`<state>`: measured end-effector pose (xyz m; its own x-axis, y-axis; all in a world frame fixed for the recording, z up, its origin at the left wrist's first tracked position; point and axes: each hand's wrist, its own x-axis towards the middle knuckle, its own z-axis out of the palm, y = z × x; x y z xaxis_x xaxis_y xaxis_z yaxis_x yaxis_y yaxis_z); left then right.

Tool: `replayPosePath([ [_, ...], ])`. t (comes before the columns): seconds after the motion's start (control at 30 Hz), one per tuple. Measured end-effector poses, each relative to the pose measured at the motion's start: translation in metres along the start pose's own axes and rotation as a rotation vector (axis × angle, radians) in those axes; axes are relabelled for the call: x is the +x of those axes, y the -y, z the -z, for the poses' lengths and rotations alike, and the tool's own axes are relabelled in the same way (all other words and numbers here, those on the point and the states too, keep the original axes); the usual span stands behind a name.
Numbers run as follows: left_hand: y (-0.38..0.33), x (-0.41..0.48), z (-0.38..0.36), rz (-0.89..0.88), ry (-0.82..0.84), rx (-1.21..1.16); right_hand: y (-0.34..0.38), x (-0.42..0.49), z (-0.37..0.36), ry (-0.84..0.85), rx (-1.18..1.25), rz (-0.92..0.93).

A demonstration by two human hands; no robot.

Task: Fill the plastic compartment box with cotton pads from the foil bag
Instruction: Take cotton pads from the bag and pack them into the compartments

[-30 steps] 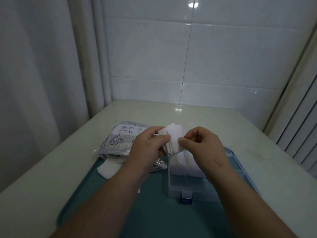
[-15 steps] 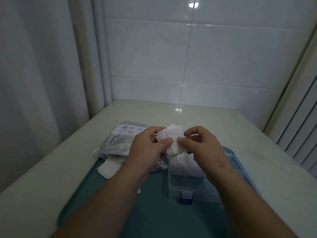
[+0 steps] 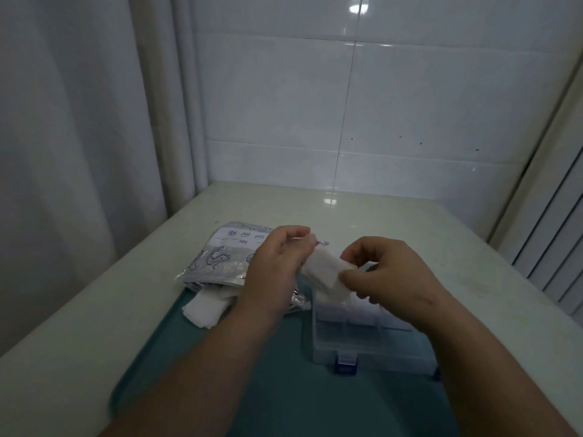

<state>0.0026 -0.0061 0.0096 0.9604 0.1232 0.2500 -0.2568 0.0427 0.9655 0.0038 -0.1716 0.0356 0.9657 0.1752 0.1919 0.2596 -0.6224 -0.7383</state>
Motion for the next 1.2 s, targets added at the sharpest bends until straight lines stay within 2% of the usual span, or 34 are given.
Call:
replayPosePath([
  [0.1, 0.0, -0.006, -0.006, -0.001, -0.017, 0.044, 0.002, -0.004, 0.004, 0.091, -0.105, 0.035],
  [0.23, 0.013, -0.009, -0.016, 0.015, -0.064, 0.358, 0.004, -0.005, 0.0, 0.161, -0.164, 0.051],
  [0.33, 0.018, -0.009, -0.019, 0.025, -0.098, 0.437, 0.005, -0.005, -0.002, 0.194, -0.176, 0.029],
  [0.57, 0.013, -0.012, -0.021, 0.012, -0.111, 0.293, 0.003, -0.004, -0.006, 0.166, -0.191, 0.005],
  [0.77, 0.008, -0.02, -0.022, -0.191, -0.18, 0.224, 0.002, -0.004, -0.004, 0.137, -0.139, 0.028],
  [0.97, 0.019, -0.012, -0.024, -0.023, -0.151, 0.302, 0.001, -0.003, -0.009, 0.167, -0.186, 0.035],
  [1.2, 0.018, -0.012, -0.022, -0.005, -0.176, 0.341, 0.0, -0.002, -0.01, 0.168, -0.221, 0.026],
])
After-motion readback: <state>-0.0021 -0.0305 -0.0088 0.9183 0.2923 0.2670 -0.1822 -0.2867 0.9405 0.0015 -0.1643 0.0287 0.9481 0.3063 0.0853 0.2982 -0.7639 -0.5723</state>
